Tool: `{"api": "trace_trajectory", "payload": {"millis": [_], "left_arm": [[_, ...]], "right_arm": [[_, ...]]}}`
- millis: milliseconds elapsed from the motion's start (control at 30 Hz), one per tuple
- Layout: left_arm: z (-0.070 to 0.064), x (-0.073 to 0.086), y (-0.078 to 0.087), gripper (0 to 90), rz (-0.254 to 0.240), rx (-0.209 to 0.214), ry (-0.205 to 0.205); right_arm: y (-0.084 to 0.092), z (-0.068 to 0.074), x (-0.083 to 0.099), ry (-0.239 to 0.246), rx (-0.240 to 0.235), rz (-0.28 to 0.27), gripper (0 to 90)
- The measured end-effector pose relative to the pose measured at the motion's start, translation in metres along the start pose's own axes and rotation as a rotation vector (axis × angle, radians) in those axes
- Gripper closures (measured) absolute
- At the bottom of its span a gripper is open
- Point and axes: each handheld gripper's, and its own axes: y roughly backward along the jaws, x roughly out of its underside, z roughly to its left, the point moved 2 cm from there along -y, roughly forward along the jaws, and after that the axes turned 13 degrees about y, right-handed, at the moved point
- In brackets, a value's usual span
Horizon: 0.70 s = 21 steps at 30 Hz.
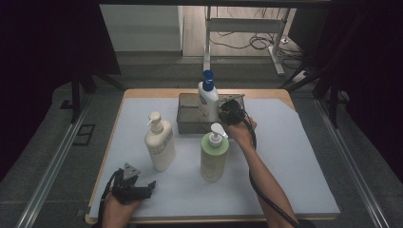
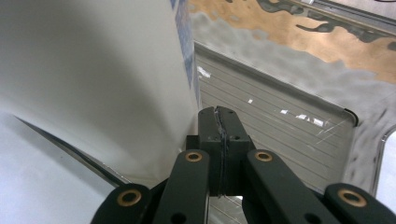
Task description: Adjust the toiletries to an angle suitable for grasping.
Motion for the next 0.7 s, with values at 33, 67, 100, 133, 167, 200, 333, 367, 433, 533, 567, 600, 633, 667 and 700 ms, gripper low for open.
{"api": "trace_trajectory", "payload": {"millis": [33, 67, 100, 133, 167, 200, 333, 367, 433, 533, 567, 600, 633, 667, 700], "left_arm": [[0.0, 0.0, 0.0, 12.3, 0.0, 0.0, 0.0], [0.0, 0.0, 0.0, 12.3, -0.001, 0.0, 0.001], [0.0, 0.0, 0.0, 12.3, -0.001, 0.0, 0.001], [0.0, 0.0, 0.0, 12.3, 0.0, 0.0, 0.001], [0.0, 0.0, 0.0, 12.3, 0.0, 0.0, 0.001], [0.0, 0.0, 0.0, 12.3, 0.0, 0.0, 0.001], [0.0, 0.0, 0.0, 12.3, 0.001, -0.001, -0.001], [0.0, 0.0, 0.0, 12.3, 0.001, -0.001, -0.001], [0.0, 0.0, 0.0, 12.3, 0.001, -0.001, 0.0], [0.0, 0.0, 0.0, 12.3, 0.0, 0.0, 0.0], [0.0, 0.0, 0.0, 12.3, 0.001, 0.0, 0.0], [0.0, 0.0, 0.0, 12.3, 0.001, 0.0, 0.0], [0.0, 0.0, 0.0, 12.3, 0.001, -0.001, 0.0], [0.0, 0.0, 0.0, 12.3, 0.001, 0.0, 0.0], [0.0, 0.0, 0.0, 12.3, 0.001, 0.0, 0.0]], "right_arm": [[0.0, 0.0, 0.0, 0.0, 0.0, 0.0, 89.9], [-0.001, 0.002, 0.0, 0.001, -0.002, 0.002, 89.8], [-0.002, 0.002, -0.001, 0.001, -0.001, 0.002, 89.8], [-0.002, 0.003, -0.001, 0.003, 0.0, 0.003, 89.8], [-0.003, 0.003, -0.001, 0.003, 0.0, 0.005, 89.8], [-0.003, 0.004, -0.001, 0.002, -0.001, 0.005, 89.7], [-0.004, 0.006, -0.002, 0.004, -0.01, 0.004, 89.7], [-0.004, 0.006, -0.002, 0.004, -0.01, 0.004, 89.7], [-0.005, 0.007, -0.004, 0.011, -0.012, 0.004, 89.7], [-0.006, 0.01, -0.006, 0.02, -0.021, 0.0, 89.5], [-0.006, 0.01, -0.006, 0.02, -0.021, 0.0, 89.5], [-0.006, 0.011, -0.008, 0.012, -0.024, -0.002, 89.5], [-0.006, 0.011, -0.008, 0.012, -0.024, -0.002, 89.5], [-0.006, 0.01, -0.008, 0.013, -0.032, -0.007, 89.5], [-0.006, 0.01, -0.008, 0.013, -0.032, -0.007, 89.5]]}}
